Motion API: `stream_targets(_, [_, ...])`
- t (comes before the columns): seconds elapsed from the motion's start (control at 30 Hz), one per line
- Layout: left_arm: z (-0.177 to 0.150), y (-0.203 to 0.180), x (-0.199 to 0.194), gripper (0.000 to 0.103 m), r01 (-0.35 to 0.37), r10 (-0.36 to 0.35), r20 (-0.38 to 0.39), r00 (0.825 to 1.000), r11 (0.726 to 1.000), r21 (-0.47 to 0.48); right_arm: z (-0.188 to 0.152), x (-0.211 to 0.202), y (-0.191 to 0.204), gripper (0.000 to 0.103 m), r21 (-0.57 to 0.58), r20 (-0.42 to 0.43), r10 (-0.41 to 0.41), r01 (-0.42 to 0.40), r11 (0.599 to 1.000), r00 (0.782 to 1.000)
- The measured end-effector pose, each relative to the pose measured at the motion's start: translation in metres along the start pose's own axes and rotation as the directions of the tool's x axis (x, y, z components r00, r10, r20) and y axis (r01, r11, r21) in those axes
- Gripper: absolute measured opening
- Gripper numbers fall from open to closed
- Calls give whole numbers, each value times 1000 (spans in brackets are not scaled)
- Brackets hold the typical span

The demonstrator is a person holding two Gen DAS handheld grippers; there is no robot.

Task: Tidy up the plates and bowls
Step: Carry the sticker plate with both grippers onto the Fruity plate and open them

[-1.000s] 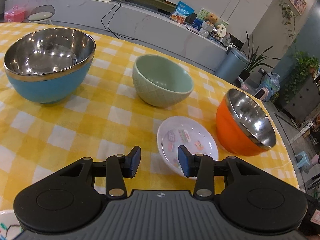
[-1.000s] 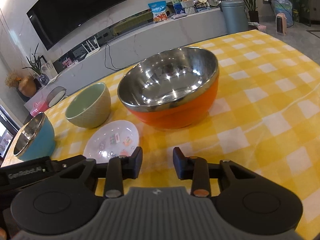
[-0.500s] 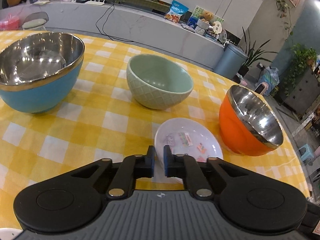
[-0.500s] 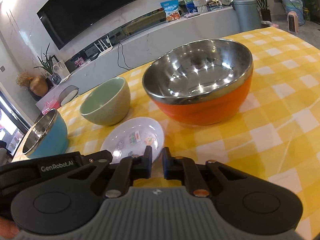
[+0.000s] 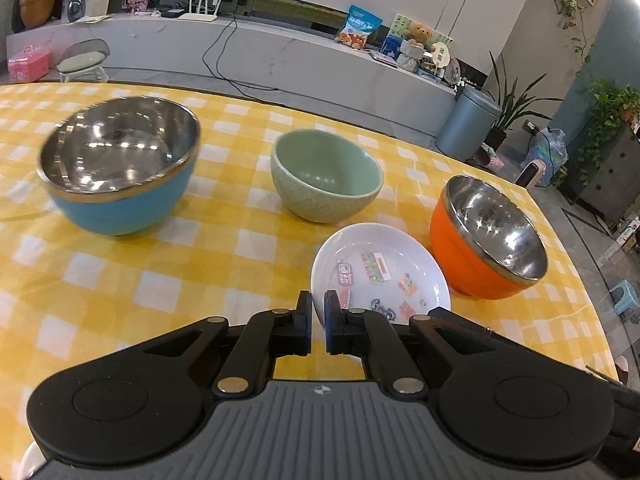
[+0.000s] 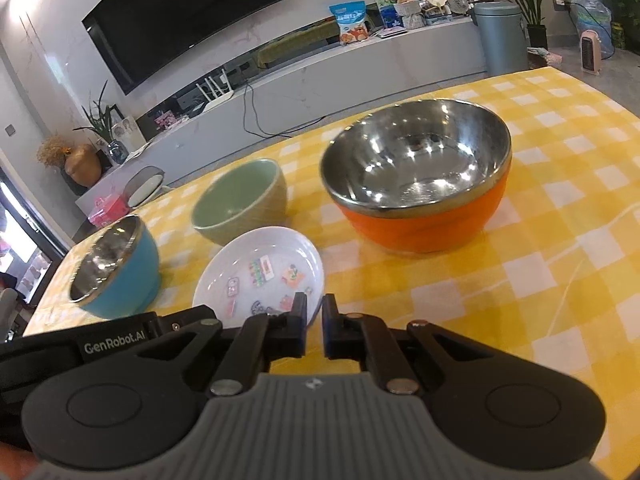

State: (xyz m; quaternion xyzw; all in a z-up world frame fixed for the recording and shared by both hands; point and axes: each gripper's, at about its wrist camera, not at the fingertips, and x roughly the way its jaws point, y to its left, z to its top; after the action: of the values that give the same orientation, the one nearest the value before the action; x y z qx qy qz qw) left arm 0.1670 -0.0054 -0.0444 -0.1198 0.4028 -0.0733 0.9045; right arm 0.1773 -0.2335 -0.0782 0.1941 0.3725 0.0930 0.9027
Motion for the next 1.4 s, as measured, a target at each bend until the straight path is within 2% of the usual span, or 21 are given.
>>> stream_targets(0.3, [-9,12,-53,4,-28,28,-2,1000,999,-40,-19,-36,24,4,-23,-39,71,-72,997,997])
stream_targets(0.43, [-15,19,-77,4,-53,53,9,999,998,-40,-30,-51,34,4,8,-66,119,-119,993,991])
stream_targets(0.77, [-36,46,-126,4,-95,97,18,995,993,-62,-59,-82,73,4,-34,-94,187,-191,981,978])
stream_targets(1.07, [-63,71,-135,4,-130,128,-25,991,987,-95,-89,-91,87,4,-67,-134,210,-220,973,969])
stream_targets(1.4, [-78,88,-122,4,-157,145,-99,984,981,-118,-104,-73,91,4,-84,-211,190,-211,974,959])
